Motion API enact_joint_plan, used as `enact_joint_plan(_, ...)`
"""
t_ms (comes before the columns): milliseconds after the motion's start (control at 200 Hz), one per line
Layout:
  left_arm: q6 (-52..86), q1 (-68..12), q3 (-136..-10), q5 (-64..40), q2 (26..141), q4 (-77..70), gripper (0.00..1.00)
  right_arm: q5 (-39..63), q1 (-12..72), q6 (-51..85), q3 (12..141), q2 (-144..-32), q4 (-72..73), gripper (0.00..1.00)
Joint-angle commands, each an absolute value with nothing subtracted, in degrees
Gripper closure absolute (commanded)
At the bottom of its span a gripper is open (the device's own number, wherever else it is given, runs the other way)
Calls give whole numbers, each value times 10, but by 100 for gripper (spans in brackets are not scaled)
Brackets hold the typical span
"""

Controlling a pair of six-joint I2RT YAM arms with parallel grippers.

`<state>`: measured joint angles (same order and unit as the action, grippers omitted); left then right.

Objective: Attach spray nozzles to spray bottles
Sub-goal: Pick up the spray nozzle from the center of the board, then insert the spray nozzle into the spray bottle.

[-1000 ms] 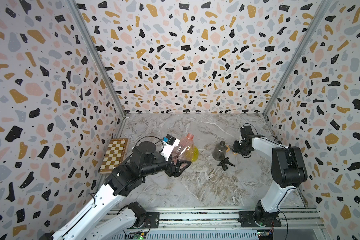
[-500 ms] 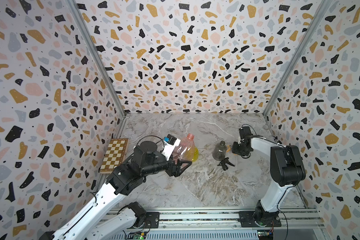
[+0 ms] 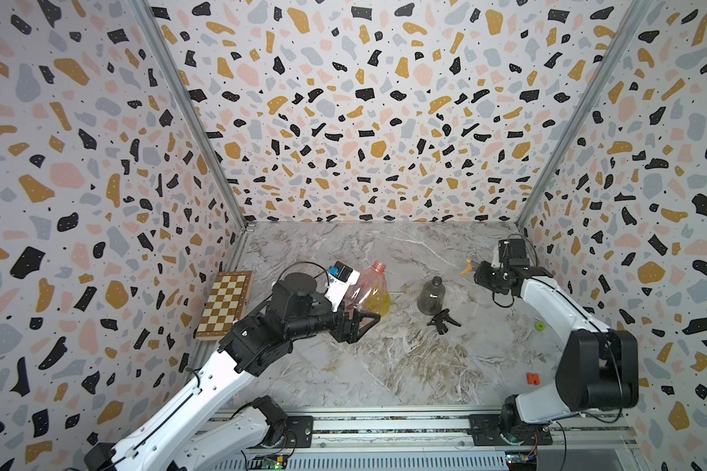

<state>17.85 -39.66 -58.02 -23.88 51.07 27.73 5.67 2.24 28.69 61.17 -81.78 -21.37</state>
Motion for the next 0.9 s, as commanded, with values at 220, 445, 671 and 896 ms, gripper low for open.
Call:
enact_joint_plan(220,184,-399,-550,-348,511,142,100,111,148,291,597,-603,-119,82)
enact_joint_plan(445,160,-413,-515,-365,511,69,100,121,287,255,644,-522,-50,82)
enact_joint_plan(671,90,-487,-483,-364,511,20,100,106,411,203,700,-492,-1,82)
enact_joint_plan(896,90,-497,-469,-384,525,-3,100,119,446,214,687,-466,92,82)
